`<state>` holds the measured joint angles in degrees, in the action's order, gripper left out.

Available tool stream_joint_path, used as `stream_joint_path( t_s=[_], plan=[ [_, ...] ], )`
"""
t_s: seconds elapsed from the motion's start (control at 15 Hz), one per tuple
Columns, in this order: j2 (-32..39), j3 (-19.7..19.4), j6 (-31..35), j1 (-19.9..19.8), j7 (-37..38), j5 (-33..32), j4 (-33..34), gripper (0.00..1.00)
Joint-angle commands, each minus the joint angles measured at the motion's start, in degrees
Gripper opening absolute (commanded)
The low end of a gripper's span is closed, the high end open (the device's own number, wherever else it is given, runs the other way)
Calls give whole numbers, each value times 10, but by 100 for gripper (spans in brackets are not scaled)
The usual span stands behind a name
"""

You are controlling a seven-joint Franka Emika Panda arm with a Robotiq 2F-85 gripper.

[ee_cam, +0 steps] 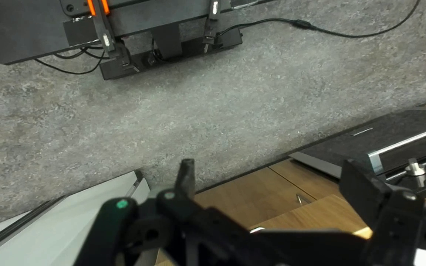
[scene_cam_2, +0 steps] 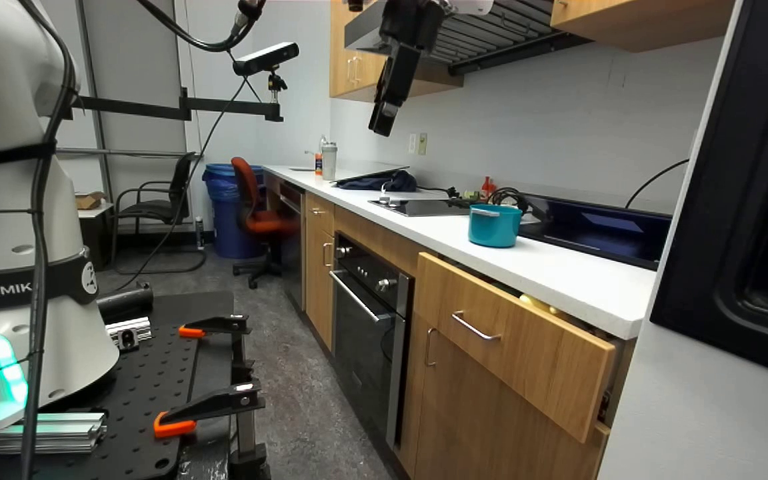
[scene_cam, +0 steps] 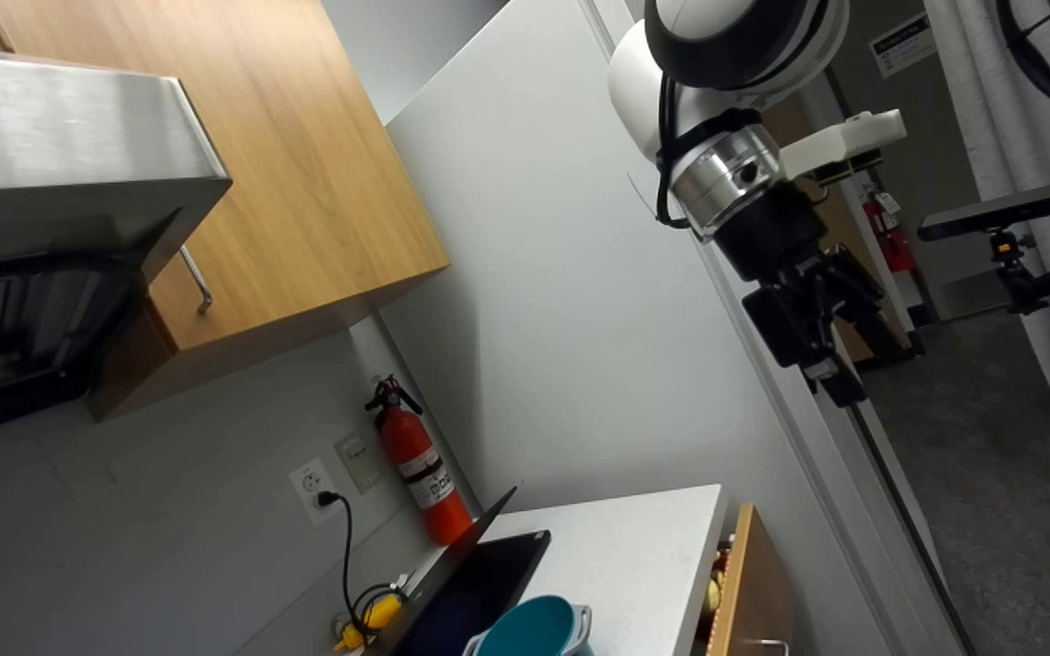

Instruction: Open the top drawer of the cabinet to the right.

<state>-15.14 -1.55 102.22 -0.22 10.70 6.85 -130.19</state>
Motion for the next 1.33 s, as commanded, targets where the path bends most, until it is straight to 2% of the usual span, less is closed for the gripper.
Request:
stream_joint_path(
  t_s=[0.0,1.27],
  plan=[
    [30,13,28,-5,-5,-30,5,100],
    [161,26,181,7,-20,-146,6,100]
  ],
)
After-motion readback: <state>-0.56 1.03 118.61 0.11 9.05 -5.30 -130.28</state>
